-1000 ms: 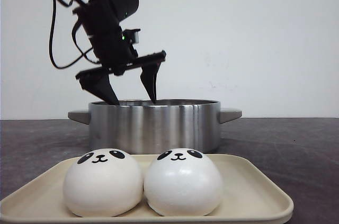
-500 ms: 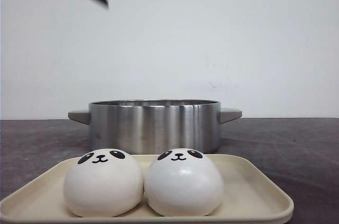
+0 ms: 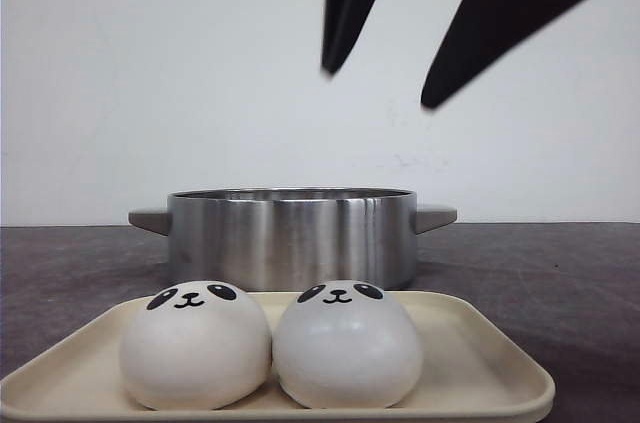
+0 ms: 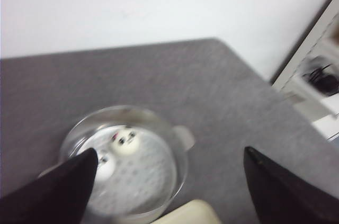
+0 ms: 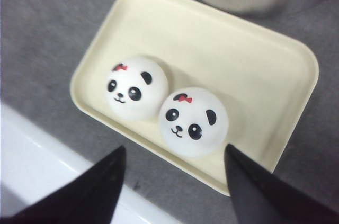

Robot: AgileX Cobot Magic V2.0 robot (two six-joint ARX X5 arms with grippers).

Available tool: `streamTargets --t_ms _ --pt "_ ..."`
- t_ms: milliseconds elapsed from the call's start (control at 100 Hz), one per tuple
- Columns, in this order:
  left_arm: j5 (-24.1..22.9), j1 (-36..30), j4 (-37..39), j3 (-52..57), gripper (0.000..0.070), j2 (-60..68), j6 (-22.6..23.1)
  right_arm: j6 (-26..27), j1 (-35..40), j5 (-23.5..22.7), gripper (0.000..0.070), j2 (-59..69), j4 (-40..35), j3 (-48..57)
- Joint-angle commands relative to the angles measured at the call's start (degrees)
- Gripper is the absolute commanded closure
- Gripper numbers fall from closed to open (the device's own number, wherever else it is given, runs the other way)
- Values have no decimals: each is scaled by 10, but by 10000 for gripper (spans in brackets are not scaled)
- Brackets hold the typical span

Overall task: Steam buns
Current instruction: 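Lower the right gripper onto the nearer bun on its side and grasp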

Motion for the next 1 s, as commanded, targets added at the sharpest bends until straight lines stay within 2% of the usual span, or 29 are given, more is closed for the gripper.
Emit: streamTargets --t_ms 0,120,420,730,900,940,980,990 --pt "-8 -5 6 10 188 -11 10 5 -2 -15 261 29 10 8" --pt "-12 -5 10 10 188 -32 10 5 -22 -65 257 80 25 8" --pt "-12 -5 -1 10 188 -45 21 5 -46 -110 257 181 78 8" --pt "-12 -5 -7 10 188 -45 22 5 -49 -103 264 220 78 8" --pt "-12 -5 -6 10 188 -45 23 3 -53 -103 424 245 71 8" --pt "-12 -5 -5 10 188 -45 23 -1 -53 -103 517 252 70 8" --pt "-12 -5 -5 10 188 -45 23 -9 -53 -101 688 256 69 8" --pt "-12 -5 -5 10 188 -45 23 -11 -53 -99 700 256 68 8"
